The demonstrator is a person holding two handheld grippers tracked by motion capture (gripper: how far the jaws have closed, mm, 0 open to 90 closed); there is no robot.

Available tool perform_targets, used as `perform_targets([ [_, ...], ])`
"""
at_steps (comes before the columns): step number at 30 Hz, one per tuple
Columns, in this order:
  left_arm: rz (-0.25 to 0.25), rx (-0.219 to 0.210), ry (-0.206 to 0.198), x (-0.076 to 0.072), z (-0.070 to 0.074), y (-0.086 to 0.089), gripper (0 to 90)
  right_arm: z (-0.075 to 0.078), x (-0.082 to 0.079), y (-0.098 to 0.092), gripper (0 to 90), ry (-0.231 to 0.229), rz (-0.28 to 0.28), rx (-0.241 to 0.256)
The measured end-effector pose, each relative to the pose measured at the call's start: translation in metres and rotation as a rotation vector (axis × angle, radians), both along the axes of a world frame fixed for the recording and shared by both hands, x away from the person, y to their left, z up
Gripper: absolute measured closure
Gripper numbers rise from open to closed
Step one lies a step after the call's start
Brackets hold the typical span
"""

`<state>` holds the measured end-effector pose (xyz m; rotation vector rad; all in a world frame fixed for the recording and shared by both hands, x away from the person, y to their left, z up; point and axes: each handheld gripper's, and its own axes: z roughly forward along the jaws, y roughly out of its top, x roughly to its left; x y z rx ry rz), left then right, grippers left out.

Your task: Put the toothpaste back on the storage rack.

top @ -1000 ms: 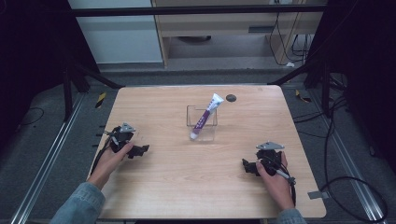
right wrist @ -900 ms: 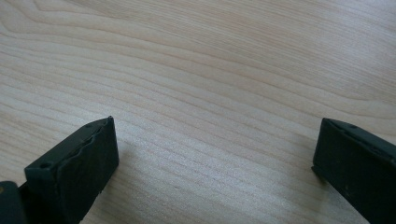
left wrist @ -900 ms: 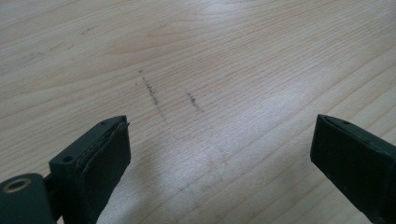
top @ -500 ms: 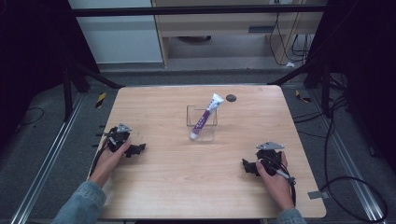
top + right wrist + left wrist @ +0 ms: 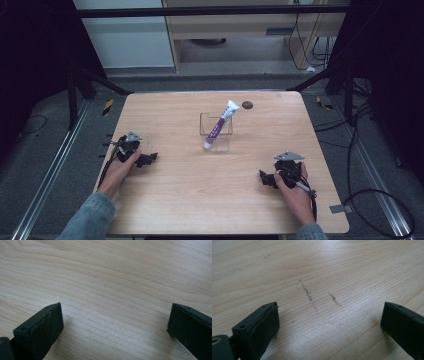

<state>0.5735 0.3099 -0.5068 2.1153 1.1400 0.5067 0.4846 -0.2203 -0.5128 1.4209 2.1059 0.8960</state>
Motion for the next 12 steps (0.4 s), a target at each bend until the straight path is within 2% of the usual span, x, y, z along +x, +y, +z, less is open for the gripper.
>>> perform_targets([
  [12,0.017,0.004,0.005,-0.0003,-0.0001,-0.0005,0.0,0.0000,0.0000,0.0000,0.3,0.000,0.000,0.000],
])
